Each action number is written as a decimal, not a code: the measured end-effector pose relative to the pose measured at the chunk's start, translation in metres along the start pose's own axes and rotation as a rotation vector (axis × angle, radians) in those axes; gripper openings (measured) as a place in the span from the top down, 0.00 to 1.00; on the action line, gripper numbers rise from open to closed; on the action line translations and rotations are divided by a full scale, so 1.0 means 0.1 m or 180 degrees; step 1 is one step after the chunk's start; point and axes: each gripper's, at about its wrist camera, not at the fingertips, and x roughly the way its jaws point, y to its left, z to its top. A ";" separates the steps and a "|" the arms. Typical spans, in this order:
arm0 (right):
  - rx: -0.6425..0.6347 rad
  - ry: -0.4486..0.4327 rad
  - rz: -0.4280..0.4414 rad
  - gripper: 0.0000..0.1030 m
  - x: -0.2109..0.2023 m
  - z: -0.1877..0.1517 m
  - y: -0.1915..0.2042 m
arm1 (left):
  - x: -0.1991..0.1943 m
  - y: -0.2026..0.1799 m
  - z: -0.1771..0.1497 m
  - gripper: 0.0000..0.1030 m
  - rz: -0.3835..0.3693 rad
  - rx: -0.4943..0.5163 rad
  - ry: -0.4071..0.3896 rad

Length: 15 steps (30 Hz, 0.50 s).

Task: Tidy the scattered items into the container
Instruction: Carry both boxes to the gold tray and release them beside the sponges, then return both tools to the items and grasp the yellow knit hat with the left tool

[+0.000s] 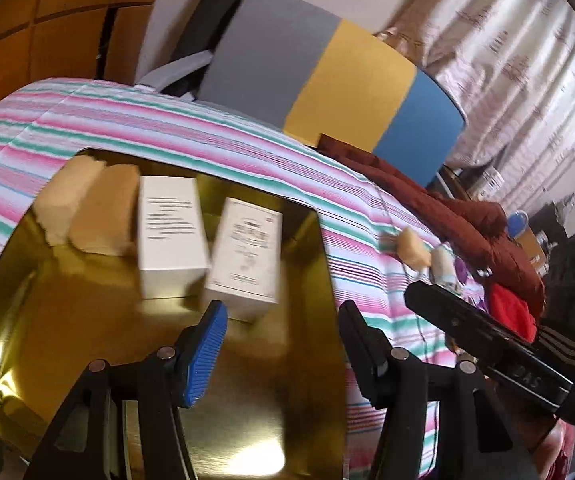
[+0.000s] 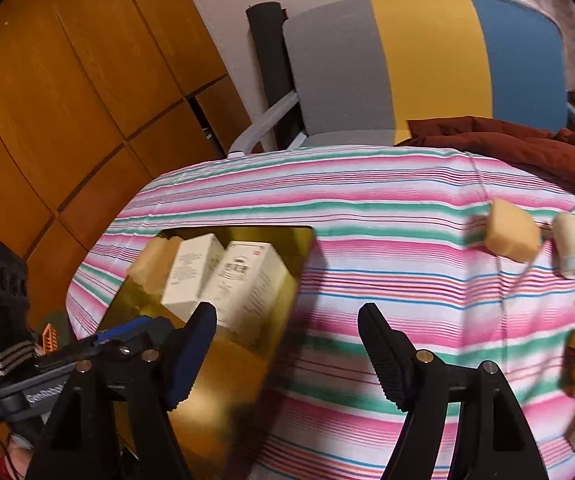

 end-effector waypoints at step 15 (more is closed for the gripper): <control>0.0520 0.0006 -0.1149 0.22 -0.62 -0.15 -1.48 | 0.29 -0.91 -0.39 0.43 -0.0324 0.0630 0.0364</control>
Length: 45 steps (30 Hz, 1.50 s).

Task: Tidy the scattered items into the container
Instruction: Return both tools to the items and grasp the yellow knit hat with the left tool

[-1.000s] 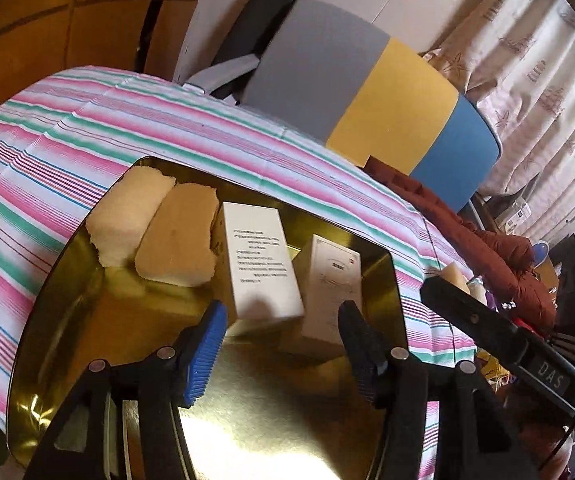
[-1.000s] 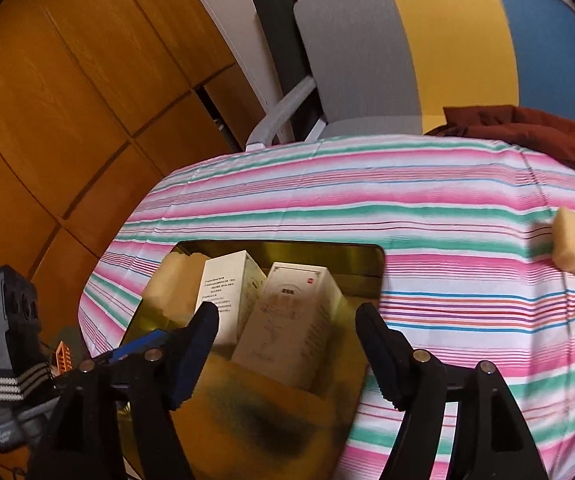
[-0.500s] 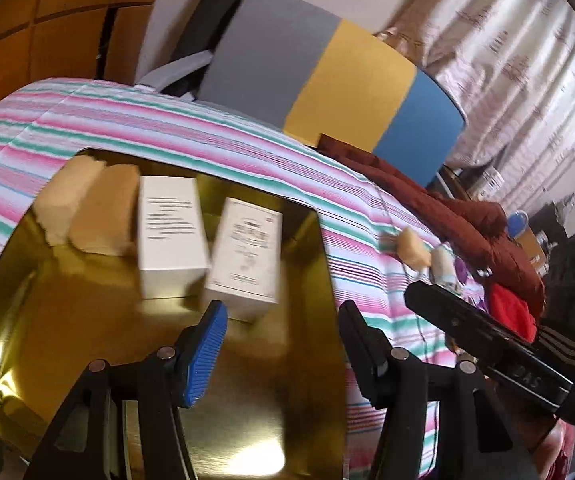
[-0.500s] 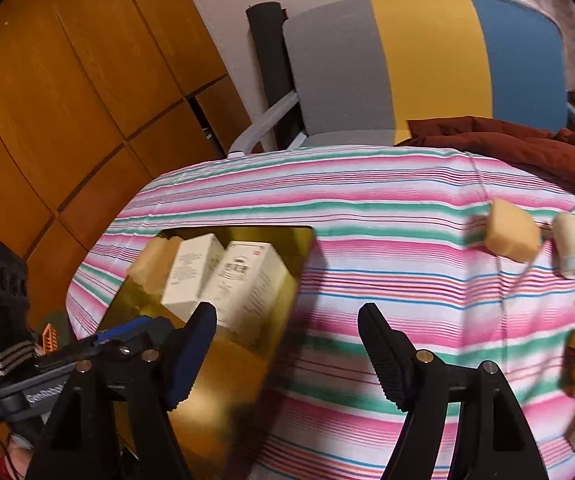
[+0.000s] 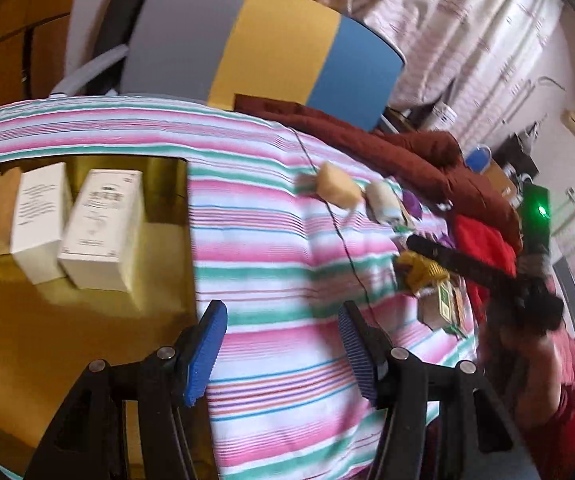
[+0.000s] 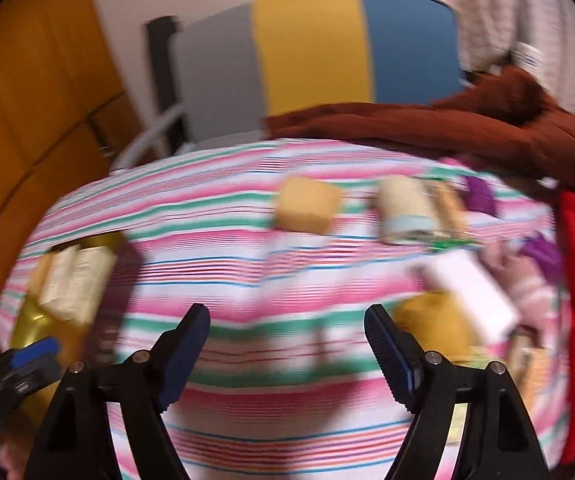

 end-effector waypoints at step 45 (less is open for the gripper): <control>0.0166 0.0498 -0.0033 0.23 0.53 0.14 -1.24 | 0.99 -1.18 0.16 0.43 -0.0355 0.0495 0.0557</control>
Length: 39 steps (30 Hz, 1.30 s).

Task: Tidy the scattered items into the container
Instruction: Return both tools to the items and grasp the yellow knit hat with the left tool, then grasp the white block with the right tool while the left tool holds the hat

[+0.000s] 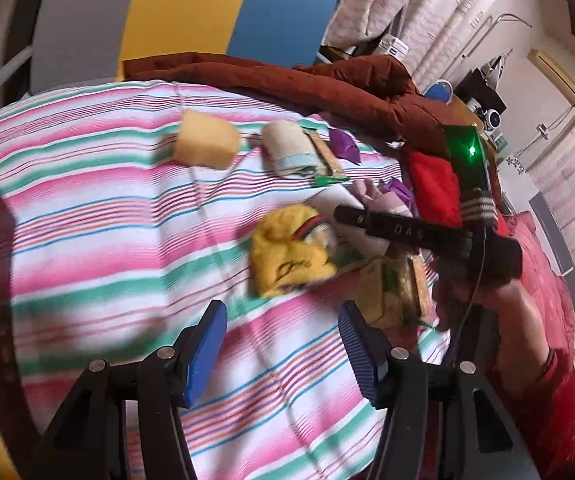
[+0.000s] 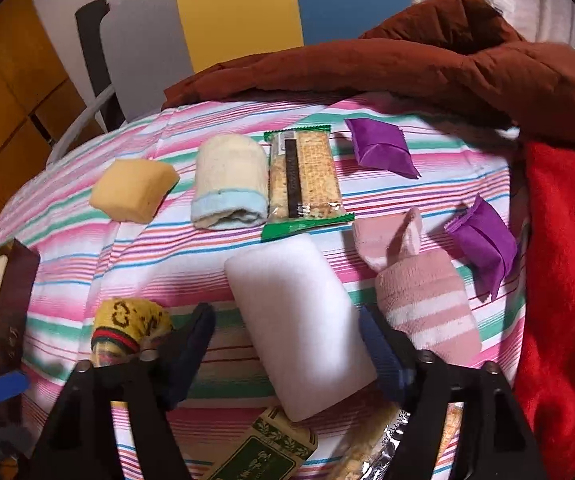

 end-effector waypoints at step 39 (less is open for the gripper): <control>-0.0302 0.0010 0.0021 0.28 0.09 0.00 0.25 | 0.47 0.03 -0.01 0.48 0.0133 0.0042 0.0149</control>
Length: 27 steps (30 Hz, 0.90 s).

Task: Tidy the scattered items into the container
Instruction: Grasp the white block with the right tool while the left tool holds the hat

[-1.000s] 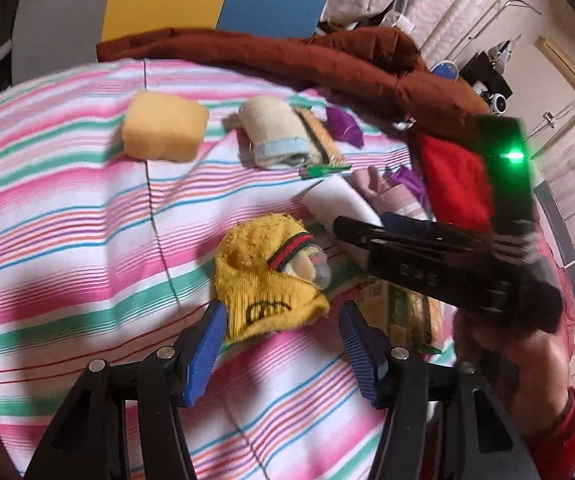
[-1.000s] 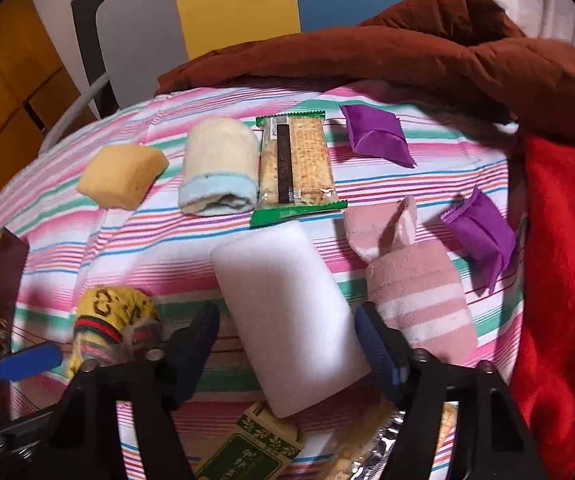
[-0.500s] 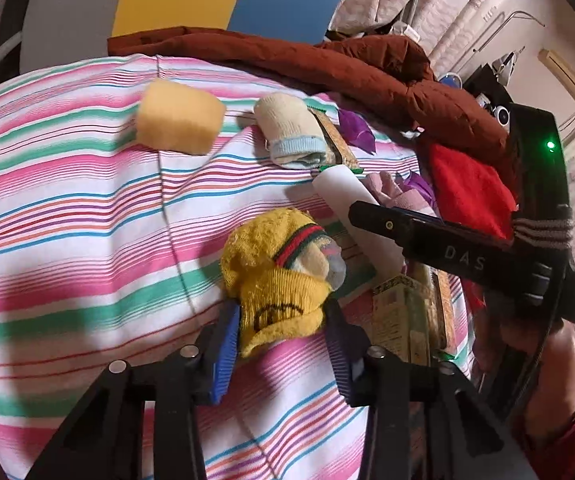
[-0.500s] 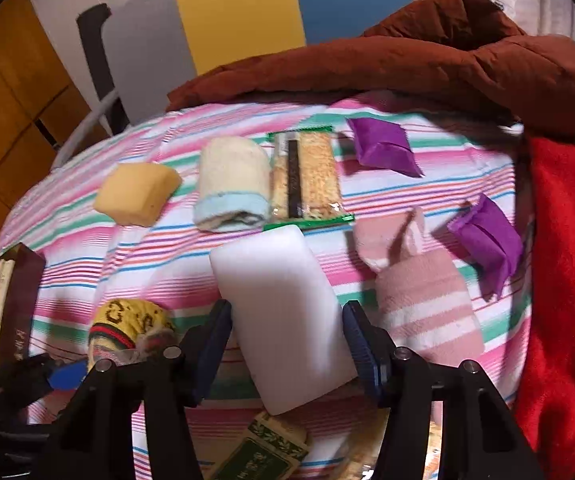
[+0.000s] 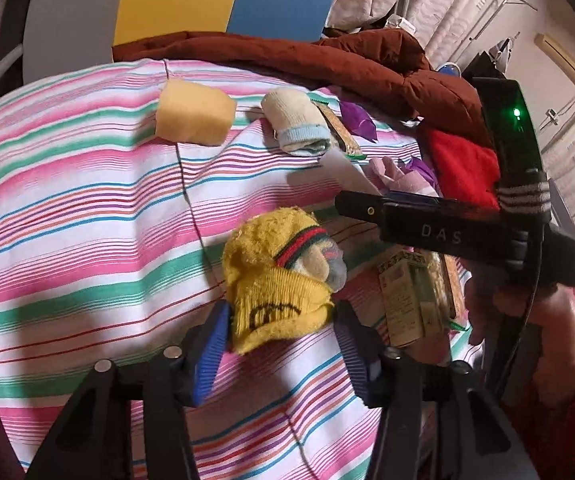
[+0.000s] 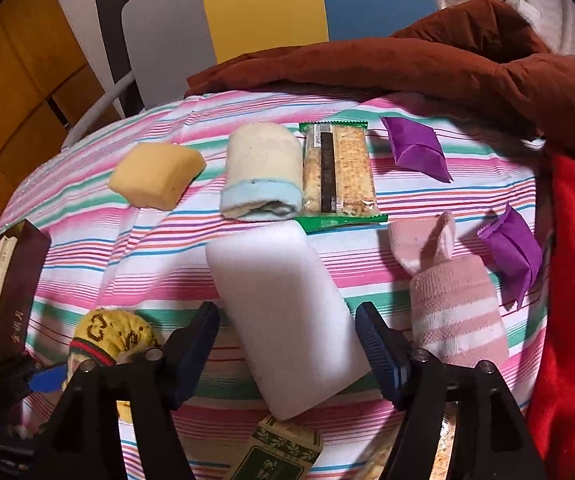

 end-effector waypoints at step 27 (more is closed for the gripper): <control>0.0027 -0.0263 0.0156 0.46 -0.18 0.03 -0.01 | -0.47 0.16 -0.22 0.69 -0.0142 -0.0119 -0.0338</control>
